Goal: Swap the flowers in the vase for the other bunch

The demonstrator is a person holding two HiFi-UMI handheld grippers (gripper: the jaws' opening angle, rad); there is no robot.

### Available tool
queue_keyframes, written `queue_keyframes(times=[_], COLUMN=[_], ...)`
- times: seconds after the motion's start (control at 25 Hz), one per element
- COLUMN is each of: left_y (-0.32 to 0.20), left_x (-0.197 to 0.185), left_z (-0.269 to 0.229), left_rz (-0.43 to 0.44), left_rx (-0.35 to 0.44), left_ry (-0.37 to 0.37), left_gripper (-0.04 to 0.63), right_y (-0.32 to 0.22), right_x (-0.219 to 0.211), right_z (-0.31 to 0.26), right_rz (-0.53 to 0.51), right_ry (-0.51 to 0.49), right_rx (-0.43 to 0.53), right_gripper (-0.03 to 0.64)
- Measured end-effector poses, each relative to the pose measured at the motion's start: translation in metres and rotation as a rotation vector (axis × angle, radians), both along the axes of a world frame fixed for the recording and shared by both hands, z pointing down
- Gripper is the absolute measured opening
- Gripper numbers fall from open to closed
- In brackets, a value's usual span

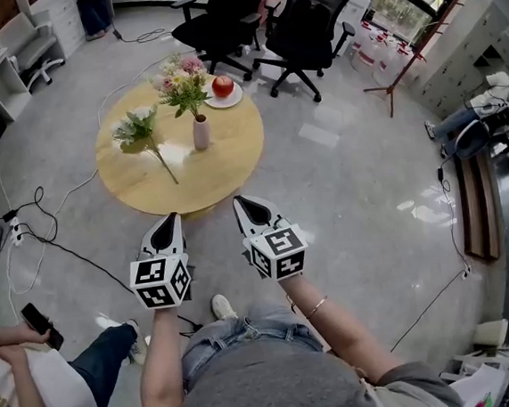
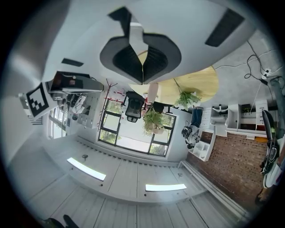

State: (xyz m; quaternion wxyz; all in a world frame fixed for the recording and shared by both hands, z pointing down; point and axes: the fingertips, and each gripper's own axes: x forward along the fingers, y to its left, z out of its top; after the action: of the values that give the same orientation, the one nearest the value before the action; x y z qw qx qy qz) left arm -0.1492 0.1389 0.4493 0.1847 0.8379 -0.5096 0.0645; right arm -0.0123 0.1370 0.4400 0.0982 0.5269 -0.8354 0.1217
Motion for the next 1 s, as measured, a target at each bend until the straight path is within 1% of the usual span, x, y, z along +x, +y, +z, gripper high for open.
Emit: queue_keyframes(times=[0.32,0.52,0.72,0.84,1.0], left_y=[-0.003,-0.007,-0.015,-0.023,-0.036], left_x=[-0.013,-0.013,-0.014,-0.015,-0.014], left_z=[0.003,0.009,0.009,0.007,0.005], left_rz=[0.019,0.023,0.018,0.012,0.006], left_rx=[-0.007,-0.021,-0.027,-0.027,-0.020], left_ry=[0.001,0.012,0.018,0.030,0.027], left_gripper=[0.018,0.018,0.018,0.018,0.018], right_y=[0.001,-0.003,-0.012,-0.021,-0.033], right_x=[-0.008,-0.004,-0.004,-0.003,-0.003], right_z=[0.005,0.008,0.009,0.009,0.011], right_rz=[0.030,0.035,0.038,0.042,0.036], right_ry=[0.033,0.052,0.048,0.028,0.024], right_rx=[-0.017,-0.031,-0.040,-0.048,-0.049], right_gripper=[0.011,0.011,0.011,0.011,0.011])
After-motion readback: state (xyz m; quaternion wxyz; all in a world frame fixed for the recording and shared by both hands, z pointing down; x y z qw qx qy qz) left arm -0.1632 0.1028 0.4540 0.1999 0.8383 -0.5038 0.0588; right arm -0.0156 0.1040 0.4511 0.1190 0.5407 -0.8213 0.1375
